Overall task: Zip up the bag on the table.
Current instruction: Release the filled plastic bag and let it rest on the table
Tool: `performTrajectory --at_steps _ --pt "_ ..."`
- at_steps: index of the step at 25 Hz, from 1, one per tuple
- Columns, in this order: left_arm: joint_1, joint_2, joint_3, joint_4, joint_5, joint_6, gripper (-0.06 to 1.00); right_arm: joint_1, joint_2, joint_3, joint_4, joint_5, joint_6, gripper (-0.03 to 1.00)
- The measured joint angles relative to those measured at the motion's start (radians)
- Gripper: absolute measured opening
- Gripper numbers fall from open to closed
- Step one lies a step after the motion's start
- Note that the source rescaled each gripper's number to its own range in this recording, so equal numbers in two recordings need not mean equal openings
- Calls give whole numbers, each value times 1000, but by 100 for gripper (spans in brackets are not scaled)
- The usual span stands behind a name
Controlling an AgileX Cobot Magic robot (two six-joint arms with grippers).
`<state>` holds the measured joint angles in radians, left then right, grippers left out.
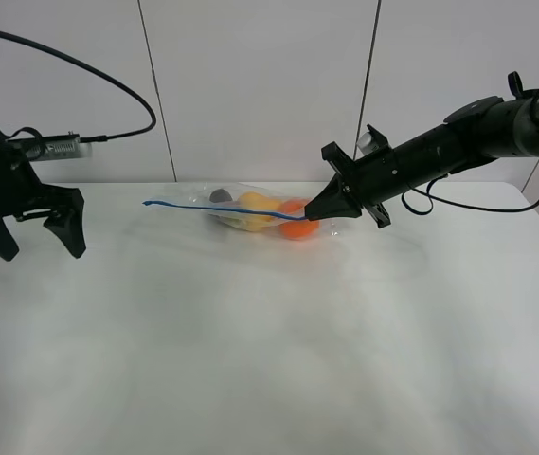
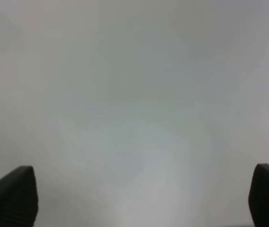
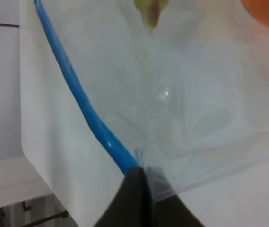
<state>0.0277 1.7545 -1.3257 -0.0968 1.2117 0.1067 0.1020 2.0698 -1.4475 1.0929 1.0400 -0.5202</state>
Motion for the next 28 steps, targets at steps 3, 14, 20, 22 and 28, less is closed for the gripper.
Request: performTrajectory --at_steps 3,14,20,22,28 --pt "-1 -89 128 5 1 0 100 0 0 0 0 0 0 0" --pt "-1 -602 585 24 -6 -13 100 0 0 0 0 11 0 0" --pt "-1 -944 807 24 -132 -13 100 0 0 0 0 11 0 0" --pt "-1 -1051 826 25 -132 -14 100 0 0 0 0 11 0 0" --pt "-1 -1278 827 28 -145 -17 100 0 0 0 0 11 1 0"
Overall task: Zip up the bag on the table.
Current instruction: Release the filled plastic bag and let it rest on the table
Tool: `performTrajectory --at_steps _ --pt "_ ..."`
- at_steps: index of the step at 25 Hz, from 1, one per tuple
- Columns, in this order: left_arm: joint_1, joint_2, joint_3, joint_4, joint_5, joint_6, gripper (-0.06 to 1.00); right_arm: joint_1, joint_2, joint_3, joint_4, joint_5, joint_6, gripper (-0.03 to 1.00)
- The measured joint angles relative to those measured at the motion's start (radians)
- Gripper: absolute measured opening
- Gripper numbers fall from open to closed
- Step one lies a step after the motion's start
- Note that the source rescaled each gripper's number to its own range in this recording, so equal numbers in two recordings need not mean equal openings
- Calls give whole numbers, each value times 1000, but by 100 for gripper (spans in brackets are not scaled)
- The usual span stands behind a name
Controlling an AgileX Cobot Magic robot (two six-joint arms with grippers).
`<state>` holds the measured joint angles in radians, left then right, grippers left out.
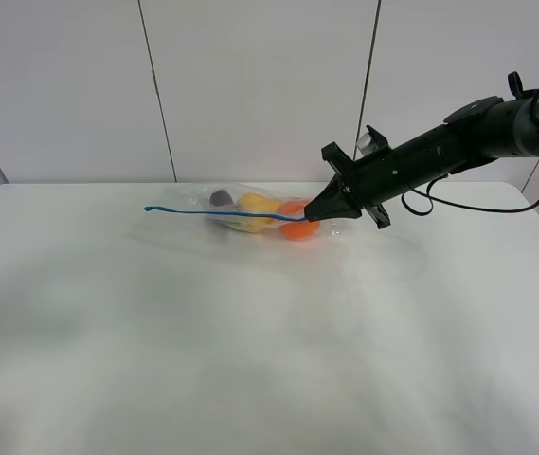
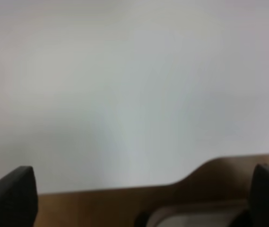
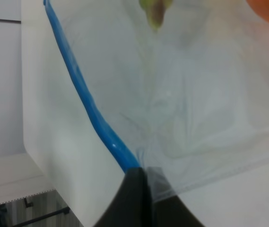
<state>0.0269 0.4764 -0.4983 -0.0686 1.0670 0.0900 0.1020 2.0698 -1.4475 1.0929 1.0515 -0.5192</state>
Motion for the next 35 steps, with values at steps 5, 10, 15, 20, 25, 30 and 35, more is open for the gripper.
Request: performTrajectory --at_steps 5,10,15,20,25,30,35 --pt "0 -97 0 0 1 -17 100 0 0 0 0 0 0 0" --pt "0 -194 5 -1 0 -37 100 0 0 0 -1 0 0 0" --pt "0 -403 7 -1 0 -40 100 0 0 0 -4 0 0 0" --pt "0 -479 7 -1 0 -40 100 0 0 0 -4 0 1 0" --pt "0 -479 10 -1 0 -40 100 0 0 0 -11 5 6 18" --pt "0 -479 10 -1 0 -41 100 0 -5 -5 -76 10 13 85" --pt "0 -479 10 -1 0 -42 100 0 -36 -130 -431 21 153 98"
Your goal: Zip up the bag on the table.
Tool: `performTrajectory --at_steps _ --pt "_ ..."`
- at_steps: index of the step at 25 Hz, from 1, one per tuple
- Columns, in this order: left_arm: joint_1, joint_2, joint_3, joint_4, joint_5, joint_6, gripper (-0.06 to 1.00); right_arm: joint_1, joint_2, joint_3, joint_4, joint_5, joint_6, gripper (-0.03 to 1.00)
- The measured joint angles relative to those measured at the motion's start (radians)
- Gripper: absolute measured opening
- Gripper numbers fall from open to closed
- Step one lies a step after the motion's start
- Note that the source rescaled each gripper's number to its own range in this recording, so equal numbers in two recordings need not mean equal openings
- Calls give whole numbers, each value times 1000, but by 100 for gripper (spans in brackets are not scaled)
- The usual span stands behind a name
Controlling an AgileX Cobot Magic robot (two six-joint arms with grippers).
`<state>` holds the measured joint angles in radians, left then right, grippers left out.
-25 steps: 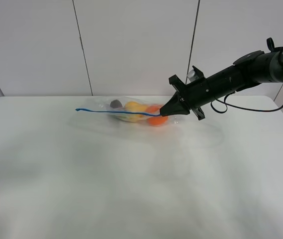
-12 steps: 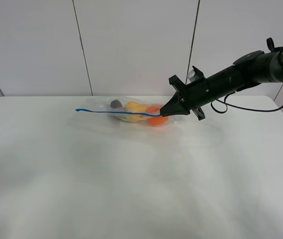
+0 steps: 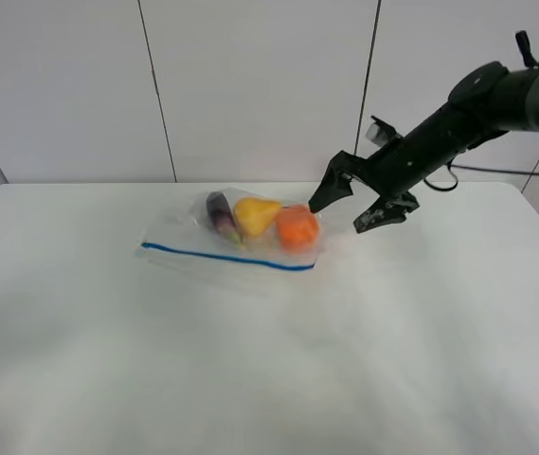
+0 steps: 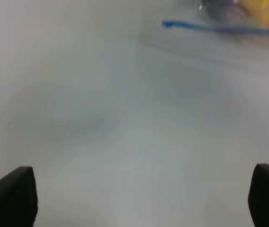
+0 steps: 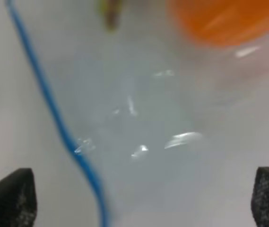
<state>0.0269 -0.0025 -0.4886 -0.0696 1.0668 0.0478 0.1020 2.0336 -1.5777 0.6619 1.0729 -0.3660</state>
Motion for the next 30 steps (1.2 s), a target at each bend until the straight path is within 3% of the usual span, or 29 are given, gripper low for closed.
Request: performTrajectory --at_steps 6,9,22,26,30 --pt "0 0 0 0 0 0 100 0 -8 -188 -433 85 220 99" --pt "0 0 0 0 0 0 100 -9 -8 -227 -553 127 260 99" --pt "0 0 0 0 0 0 100 -91 -55 -210 -574 141 274 99" --pt "0 0 0 0 0 0 100 -91 -184 -72 -585 141 285 99" --pt "0 0 0 0 0 0 100 -91 -441 229 -592 141 286 100"
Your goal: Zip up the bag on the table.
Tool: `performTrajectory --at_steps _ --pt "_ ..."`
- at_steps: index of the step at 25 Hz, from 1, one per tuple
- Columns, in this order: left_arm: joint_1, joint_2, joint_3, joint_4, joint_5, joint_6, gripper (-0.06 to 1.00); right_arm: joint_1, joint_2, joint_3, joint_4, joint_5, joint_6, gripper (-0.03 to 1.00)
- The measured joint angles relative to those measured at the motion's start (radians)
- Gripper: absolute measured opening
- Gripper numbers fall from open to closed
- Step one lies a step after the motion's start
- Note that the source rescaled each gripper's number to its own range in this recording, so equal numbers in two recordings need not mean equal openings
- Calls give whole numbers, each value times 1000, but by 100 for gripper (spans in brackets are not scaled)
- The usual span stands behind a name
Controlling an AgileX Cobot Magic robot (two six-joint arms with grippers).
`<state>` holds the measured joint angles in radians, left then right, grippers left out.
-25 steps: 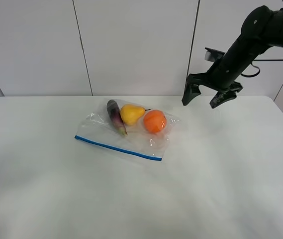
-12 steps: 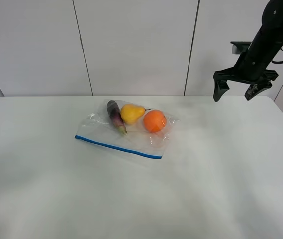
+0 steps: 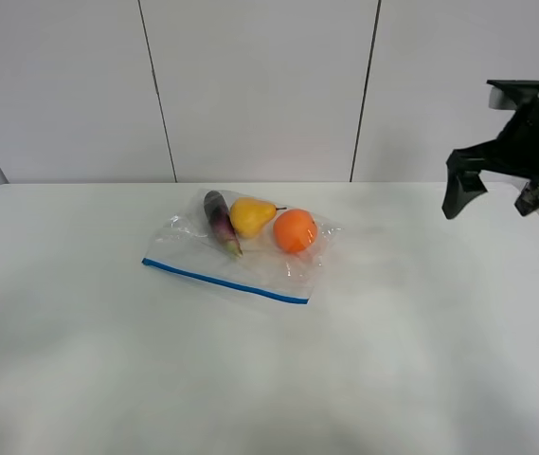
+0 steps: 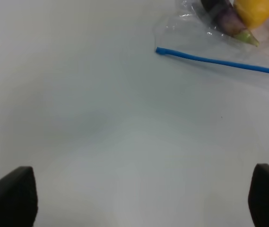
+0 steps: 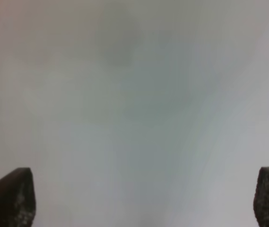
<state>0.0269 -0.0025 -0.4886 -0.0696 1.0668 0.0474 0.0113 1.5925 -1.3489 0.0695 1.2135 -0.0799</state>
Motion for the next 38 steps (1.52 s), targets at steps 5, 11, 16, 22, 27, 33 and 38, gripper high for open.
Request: performTrajectory --at_steps 5,11,16,22,27,33,38 --pt "0 0 0 0 0 0 100 0 -301 350 0 3 0 100" --pt "0 0 0 0 0 0 100 0 -678 678 0 -113 0 100" --pt "0 0 0 0 0 0 100 0 -1016 832 0 -201 0 100" --pt "0 0 0 0 0 0 100 0 -1318 857 0 -199 1 100" --pt "0 0 0 0 0 0 100 0 -1531 860 0 -199 5 100" --pt "0 0 0 0 0 0 100 0 -1595 860 -1 -197 8 100" --pt "0 0 0 0 0 0 100 0 -1599 860 -1 -197 8 100"
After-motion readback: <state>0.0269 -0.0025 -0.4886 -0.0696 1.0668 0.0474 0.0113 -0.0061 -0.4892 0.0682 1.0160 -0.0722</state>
